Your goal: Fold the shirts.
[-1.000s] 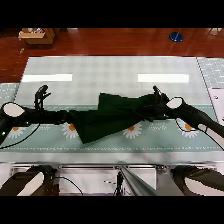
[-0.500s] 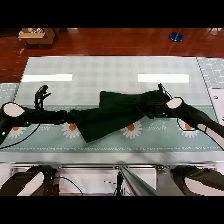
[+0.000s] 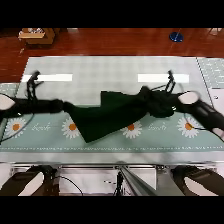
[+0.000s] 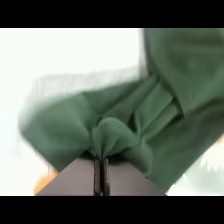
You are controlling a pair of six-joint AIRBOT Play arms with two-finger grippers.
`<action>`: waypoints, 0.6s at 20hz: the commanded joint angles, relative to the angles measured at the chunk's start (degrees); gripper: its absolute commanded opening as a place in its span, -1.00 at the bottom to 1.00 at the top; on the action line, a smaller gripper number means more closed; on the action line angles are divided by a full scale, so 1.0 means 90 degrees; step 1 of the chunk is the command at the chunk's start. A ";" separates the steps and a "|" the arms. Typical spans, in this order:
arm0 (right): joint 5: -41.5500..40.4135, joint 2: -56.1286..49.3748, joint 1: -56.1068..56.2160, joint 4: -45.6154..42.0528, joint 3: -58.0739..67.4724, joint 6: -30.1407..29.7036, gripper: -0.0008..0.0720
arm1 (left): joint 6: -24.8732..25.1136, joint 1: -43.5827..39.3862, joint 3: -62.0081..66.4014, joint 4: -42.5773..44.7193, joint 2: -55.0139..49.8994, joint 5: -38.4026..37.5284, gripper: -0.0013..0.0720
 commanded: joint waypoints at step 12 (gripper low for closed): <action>0.1399 0.2484 -0.3225 -0.0172 0.5112 0.0017 -0.90 | -0.0546 0.0255 0.7310 0.1739 0.0692 -0.1003 -0.91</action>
